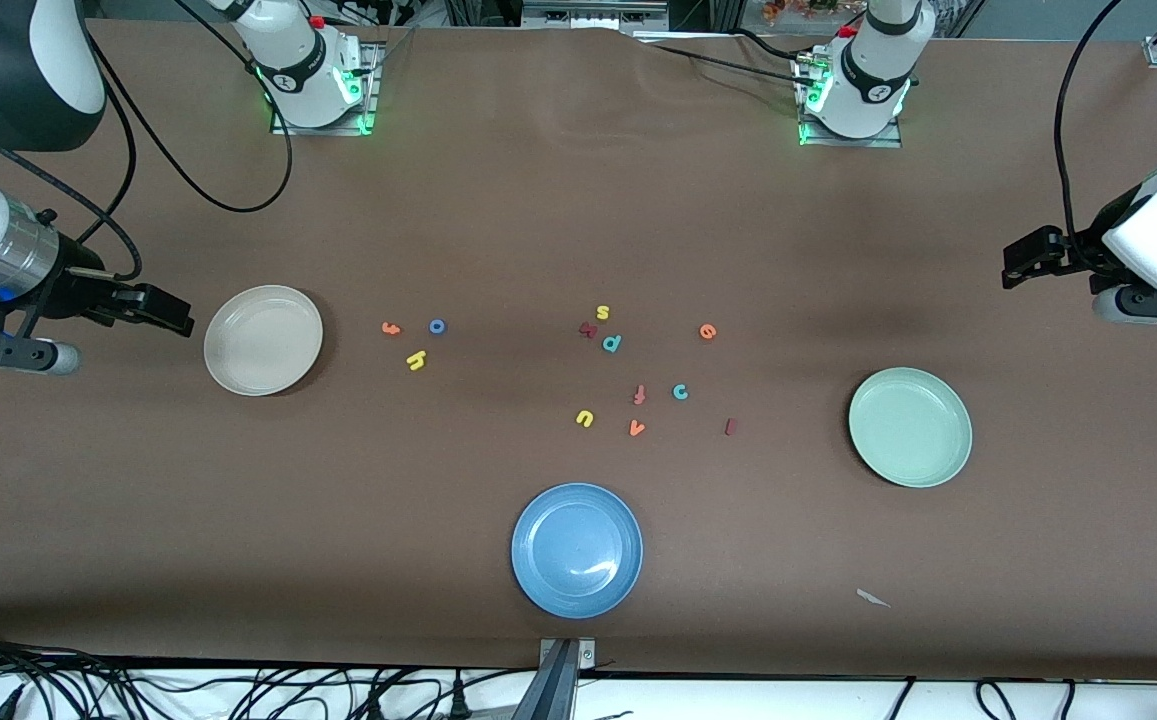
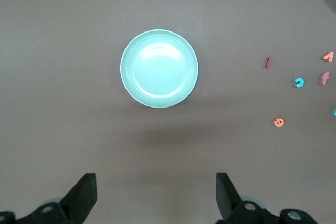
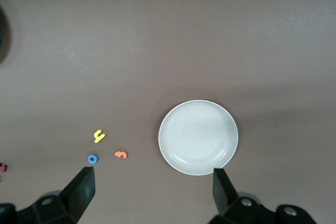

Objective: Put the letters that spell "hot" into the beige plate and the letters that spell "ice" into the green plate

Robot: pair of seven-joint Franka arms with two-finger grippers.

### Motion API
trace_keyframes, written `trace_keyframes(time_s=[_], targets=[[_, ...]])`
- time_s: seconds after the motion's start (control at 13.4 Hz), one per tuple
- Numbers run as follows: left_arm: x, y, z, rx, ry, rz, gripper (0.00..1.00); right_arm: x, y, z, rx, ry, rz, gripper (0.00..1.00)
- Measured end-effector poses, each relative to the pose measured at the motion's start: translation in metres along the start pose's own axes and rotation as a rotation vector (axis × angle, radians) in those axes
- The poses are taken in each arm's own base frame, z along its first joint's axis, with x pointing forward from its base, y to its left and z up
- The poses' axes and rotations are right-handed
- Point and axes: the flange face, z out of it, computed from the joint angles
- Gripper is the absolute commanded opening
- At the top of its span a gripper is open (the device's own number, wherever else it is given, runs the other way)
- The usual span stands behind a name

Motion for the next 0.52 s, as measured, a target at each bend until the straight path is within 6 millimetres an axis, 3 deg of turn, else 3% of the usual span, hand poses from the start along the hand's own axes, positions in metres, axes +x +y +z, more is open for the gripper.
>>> trace_keyframes(time_s=[0.52], targets=[[0.0002, 0.0000, 0.0003, 0.000, -0.001, 0.000, 1.00, -0.0012, -0.0015, -0.0003, -0.001, -0.007, -0.003, 0.99]])
